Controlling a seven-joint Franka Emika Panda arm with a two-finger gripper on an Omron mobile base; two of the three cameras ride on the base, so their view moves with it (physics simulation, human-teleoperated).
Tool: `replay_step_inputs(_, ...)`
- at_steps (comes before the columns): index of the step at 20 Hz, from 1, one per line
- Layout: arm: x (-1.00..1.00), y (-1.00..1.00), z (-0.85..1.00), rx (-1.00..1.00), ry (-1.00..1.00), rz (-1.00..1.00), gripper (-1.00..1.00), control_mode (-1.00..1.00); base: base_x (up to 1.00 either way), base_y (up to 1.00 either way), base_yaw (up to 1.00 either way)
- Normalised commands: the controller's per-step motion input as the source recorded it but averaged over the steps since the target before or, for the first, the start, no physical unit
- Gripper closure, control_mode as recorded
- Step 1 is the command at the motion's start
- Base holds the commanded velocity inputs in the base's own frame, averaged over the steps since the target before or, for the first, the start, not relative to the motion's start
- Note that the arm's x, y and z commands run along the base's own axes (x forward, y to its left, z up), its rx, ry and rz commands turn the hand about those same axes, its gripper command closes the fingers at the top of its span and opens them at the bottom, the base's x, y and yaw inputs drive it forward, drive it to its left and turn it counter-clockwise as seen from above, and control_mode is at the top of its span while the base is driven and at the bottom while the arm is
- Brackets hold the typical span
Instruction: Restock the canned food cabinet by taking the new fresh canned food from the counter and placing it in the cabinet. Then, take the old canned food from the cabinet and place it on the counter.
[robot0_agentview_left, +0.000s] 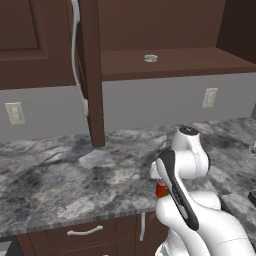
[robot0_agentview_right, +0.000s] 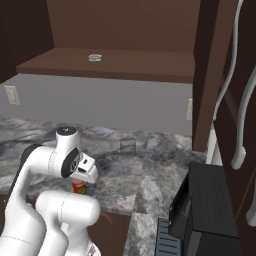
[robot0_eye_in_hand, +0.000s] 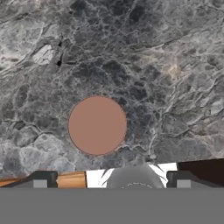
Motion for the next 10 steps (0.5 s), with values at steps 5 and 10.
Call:
replay_step_inputs(5, 0.24, 0.20, -0.26, -0.01, 0.00, 0.00, -1.00, -1.00, 0.00, 0.00, 0.00)
replay_step_inputs(10, 0.35, 0.09, -0.15, 0.00, 0.00, 0.00, -1.00, -1.00, 0.00, 0.00, 0.00)
